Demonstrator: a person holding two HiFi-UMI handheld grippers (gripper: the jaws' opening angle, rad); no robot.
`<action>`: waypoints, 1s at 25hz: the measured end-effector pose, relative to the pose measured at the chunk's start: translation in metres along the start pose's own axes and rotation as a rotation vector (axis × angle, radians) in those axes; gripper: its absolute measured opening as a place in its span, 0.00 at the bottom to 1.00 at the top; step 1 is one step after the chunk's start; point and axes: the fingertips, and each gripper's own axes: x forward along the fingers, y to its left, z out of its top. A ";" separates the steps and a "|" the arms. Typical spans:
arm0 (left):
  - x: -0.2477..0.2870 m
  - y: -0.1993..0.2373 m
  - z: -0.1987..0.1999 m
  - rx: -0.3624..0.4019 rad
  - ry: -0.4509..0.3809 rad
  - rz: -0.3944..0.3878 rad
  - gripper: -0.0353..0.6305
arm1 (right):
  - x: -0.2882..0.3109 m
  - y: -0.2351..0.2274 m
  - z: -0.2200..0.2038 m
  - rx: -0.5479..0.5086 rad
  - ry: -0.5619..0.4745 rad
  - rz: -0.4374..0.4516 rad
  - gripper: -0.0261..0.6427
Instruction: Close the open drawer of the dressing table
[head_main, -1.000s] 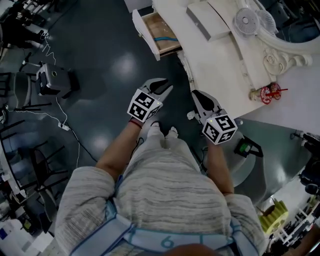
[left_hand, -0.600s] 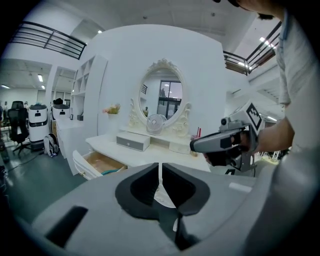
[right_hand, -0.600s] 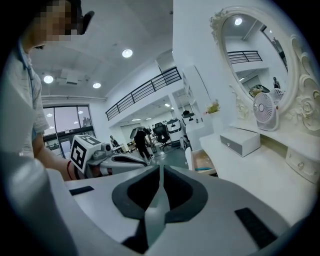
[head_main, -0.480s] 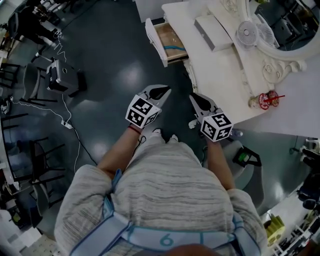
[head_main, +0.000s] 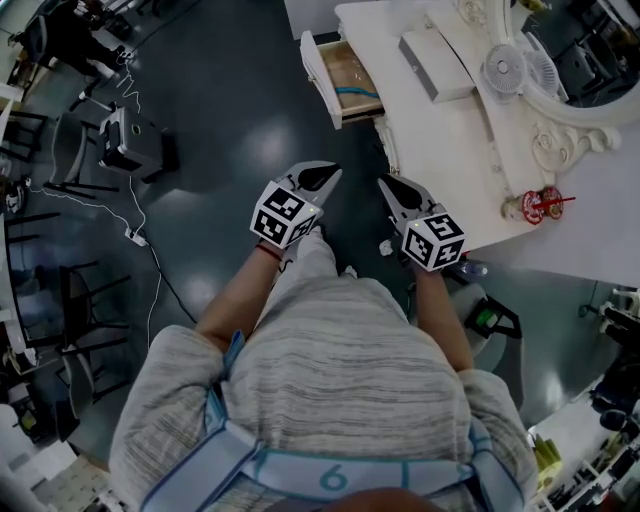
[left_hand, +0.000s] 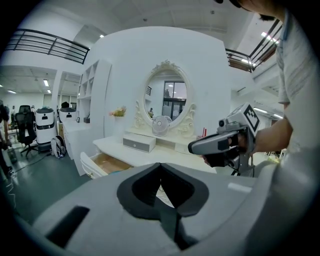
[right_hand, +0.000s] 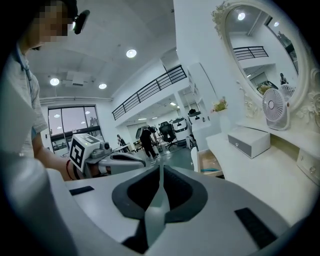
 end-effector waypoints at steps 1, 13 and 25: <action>0.001 0.005 -0.002 -0.005 0.002 0.002 0.07 | 0.005 -0.002 0.001 0.002 0.002 0.001 0.06; 0.044 0.119 -0.004 -0.024 0.035 -0.020 0.07 | 0.088 -0.047 0.020 0.048 0.024 -0.061 0.06; 0.085 0.249 -0.010 -0.018 0.100 -0.051 0.08 | 0.185 -0.077 0.048 0.079 0.029 -0.129 0.06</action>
